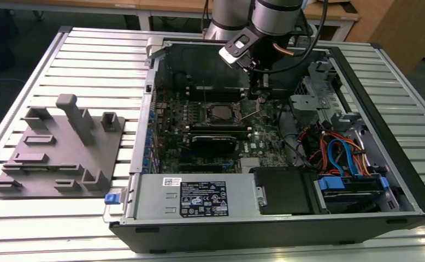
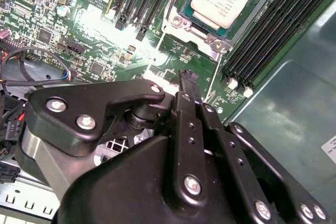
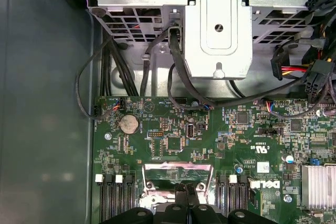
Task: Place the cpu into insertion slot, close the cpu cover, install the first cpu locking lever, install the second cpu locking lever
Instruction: 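Close the cpu cover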
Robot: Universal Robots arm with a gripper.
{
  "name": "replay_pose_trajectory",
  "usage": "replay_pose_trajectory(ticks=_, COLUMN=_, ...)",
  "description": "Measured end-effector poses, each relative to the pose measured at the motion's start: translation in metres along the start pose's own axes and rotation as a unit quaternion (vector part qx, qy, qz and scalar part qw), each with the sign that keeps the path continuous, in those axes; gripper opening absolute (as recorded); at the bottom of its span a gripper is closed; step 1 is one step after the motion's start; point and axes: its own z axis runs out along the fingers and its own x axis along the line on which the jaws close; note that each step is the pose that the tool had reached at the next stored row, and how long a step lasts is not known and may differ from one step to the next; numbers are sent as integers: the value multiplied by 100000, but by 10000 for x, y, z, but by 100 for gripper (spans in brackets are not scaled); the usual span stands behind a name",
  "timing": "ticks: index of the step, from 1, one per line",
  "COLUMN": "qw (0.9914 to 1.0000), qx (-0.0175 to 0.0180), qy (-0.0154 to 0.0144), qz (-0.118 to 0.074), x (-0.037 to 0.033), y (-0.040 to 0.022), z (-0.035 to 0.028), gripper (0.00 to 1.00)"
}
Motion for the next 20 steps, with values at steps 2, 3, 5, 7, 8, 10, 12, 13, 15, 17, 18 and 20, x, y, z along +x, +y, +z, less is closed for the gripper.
replay_pose_trajectory(ticks=2, qw=100000, qx=1, qy=-3, qz=-1, x=0, y=0, z=0, gripper=11)
replay_pose_trajectory(ticks=3, qw=100000, qx=0, qy=-1, qz=-1, x=0, y=0, z=0, gripper=11)
replay_pose_trajectory(ticks=5, qw=100000, qx=1, qy=-2, qz=0, x=1, y=83, z=1, gripper=11)
replay_pose_trajectory(ticks=7, qw=100000, qx=-1, qy=1, qz=0, x=1, y=97, z=1, gripper=11)
replay_pose_trajectory(ticks=8, qw=100000, qx=0, qy=1, qz=-1, x=1, y=97, z=1, gripper=11)
replay_pose_trajectory(ticks=10, qw=100000, qx=0, qy=-1, qz=-1, x=1, y=97, z=1, gripper=11)
replay_pose_trajectory(ticks=12, qw=100000, qx=1, qy=-5, qz=-1, x=1, y=98, z=2, gripper=11)
replay_pose_trajectory(ticks=13, qw=100000, qx=0, qy=-2, qz=-10, x=1, y=101, z=3, gripper=11)
replay_pose_trajectory(ticks=15, qw=100000, qx=-1, qy=3, qz=0, x=1, y=111, z=7, gripper=11)
replay_pose_trajectory(ticks=17, qw=100000, qx=1, qy=0, qz=-4, x=1, y=127, z=10, gripper=11)
replay_pose_trajectory(ticks=18, qw=100000, qx=1, qy=-1, qz=-2, x=1, y=136, z=12, gripper=11)
replay_pose_trajectory(ticks=20, qw=100000, qx=-1, qy=1, qz=-4, x=2, y=157, z=17, gripper=11)
